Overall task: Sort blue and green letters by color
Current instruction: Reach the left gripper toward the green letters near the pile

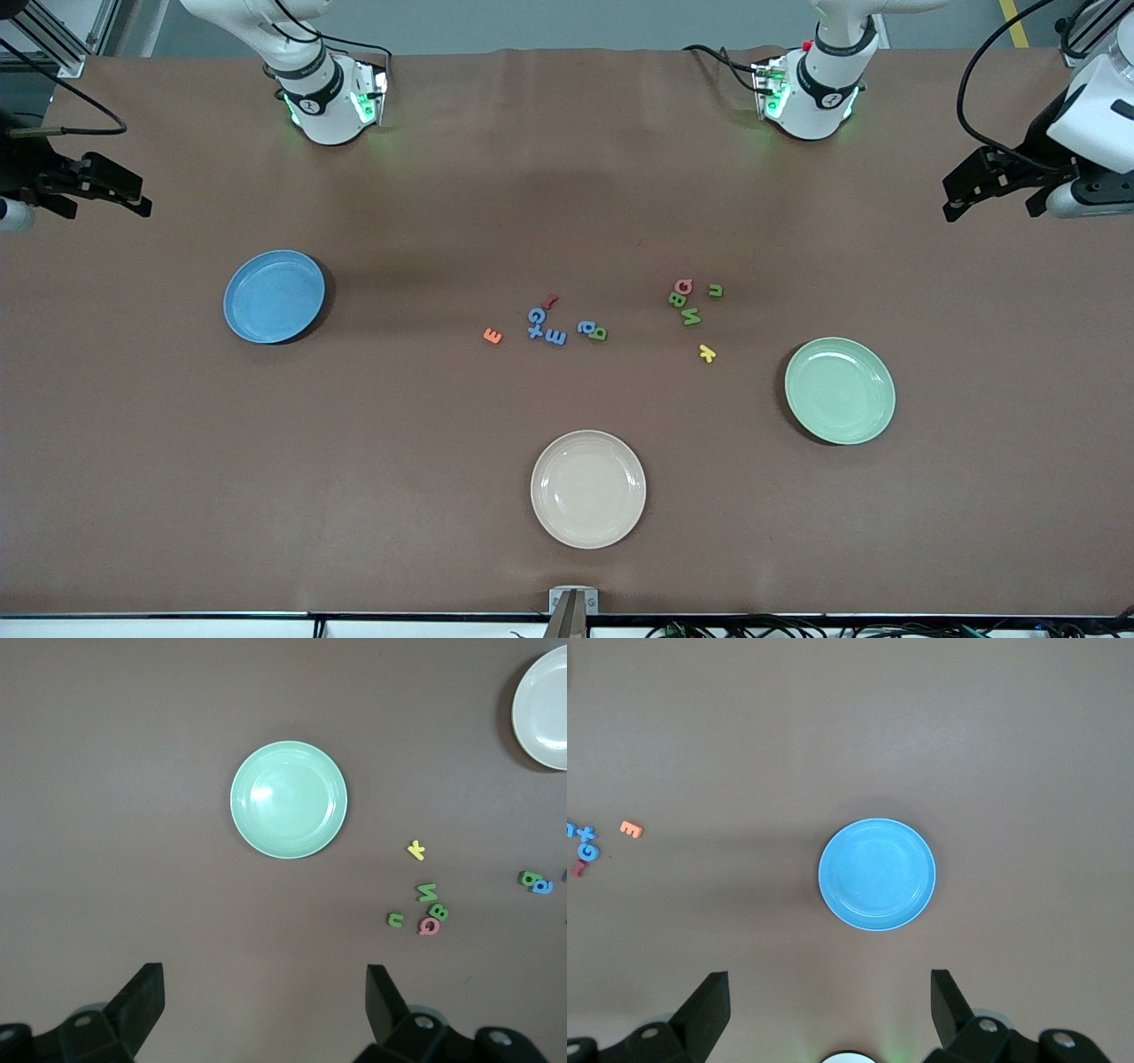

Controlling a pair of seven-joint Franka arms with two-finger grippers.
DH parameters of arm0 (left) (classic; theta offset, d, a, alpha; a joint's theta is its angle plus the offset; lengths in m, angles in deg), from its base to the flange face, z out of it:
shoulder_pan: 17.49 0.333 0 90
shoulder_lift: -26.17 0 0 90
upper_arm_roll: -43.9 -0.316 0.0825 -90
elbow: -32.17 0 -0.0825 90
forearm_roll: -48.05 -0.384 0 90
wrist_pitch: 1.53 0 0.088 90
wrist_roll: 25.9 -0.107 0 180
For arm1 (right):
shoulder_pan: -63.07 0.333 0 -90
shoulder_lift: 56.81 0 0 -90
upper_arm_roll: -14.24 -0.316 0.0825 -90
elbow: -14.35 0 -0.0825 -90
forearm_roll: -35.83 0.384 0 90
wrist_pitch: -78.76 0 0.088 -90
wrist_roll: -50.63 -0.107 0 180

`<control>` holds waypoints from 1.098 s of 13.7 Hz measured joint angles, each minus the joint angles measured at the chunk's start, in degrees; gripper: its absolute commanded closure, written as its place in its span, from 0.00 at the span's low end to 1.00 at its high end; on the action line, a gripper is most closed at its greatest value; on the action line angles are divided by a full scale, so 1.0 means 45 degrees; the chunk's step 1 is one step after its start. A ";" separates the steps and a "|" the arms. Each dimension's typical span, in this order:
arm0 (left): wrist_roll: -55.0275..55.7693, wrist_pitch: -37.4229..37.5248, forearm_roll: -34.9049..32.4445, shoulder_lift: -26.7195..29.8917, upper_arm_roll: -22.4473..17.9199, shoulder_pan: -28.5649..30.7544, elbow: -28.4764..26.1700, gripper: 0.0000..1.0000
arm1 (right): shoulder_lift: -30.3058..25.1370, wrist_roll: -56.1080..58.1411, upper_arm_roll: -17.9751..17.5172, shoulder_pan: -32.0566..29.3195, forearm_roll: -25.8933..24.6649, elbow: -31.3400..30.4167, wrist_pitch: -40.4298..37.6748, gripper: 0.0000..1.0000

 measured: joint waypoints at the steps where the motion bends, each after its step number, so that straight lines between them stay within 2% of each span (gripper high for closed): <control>1: 0.0000 0.0029 0.0000 -0.0026 0.0000 0.0001 0.0043 0.00 | 0.0000 0.0000 0.0000 0.0000 0.0000 0.0000 0.0007 0.00; 11: -0.0214 0.0115 0.0000 -0.0202 -0.0011 0.0010 0.0193 0.00 | 0.0000 0.0000 -0.0001 -0.0002 0.0000 0.0000 0.0089 0.00; 15: 0.0361 -0.0032 0.0009 -0.1196 0.0441 -0.0172 0.0185 0.00 | 0.0000 0.0000 0.0005 -0.0004 0.0000 -0.0006 0.0092 0.00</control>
